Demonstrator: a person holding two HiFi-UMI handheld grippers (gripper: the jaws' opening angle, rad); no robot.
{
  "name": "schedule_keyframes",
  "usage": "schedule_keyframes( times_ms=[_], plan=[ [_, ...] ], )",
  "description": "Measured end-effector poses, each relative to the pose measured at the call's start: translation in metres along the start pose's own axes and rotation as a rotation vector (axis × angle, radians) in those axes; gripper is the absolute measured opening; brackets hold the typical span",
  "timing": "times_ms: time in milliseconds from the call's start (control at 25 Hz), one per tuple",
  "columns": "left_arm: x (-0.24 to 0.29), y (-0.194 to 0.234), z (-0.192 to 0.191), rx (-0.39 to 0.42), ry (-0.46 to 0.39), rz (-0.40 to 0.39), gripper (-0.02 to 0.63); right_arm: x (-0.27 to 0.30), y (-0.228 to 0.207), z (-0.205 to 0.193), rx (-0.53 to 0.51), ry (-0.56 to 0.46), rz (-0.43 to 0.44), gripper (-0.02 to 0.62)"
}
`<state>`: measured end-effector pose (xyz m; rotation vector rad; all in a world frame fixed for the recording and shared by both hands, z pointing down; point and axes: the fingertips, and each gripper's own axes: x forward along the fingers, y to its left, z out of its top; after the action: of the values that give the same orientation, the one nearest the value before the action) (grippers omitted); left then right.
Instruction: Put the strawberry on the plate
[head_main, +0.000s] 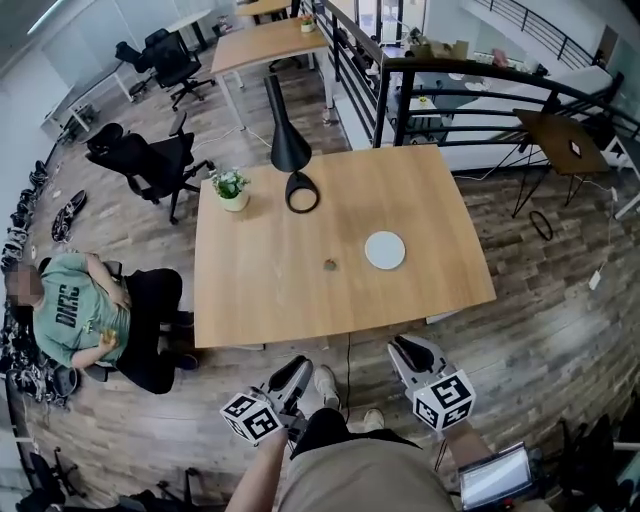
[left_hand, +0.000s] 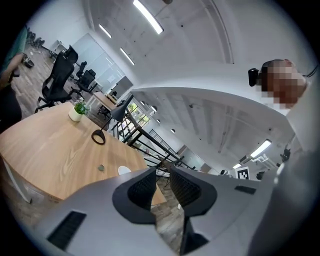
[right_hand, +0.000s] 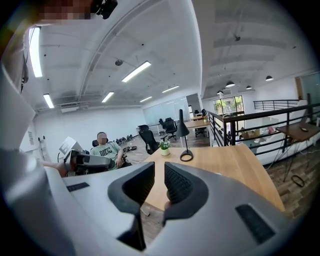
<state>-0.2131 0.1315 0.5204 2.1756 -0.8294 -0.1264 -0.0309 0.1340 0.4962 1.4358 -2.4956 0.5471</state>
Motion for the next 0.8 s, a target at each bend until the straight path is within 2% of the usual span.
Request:
schedule_keyframes(
  times_ms=[320,800],
  plan=[
    [0.011,0.044,0.050,0.019,0.009,-0.018,0.092,0.050,0.000,0.031,-0.032,-0.010,-0.040,0.063],
    [0.029,0.084,0.076,0.028,0.044,-0.080,0.091,0.085,-0.001,0.039,-0.029,-0.003,-0.125,0.063]
  ],
)
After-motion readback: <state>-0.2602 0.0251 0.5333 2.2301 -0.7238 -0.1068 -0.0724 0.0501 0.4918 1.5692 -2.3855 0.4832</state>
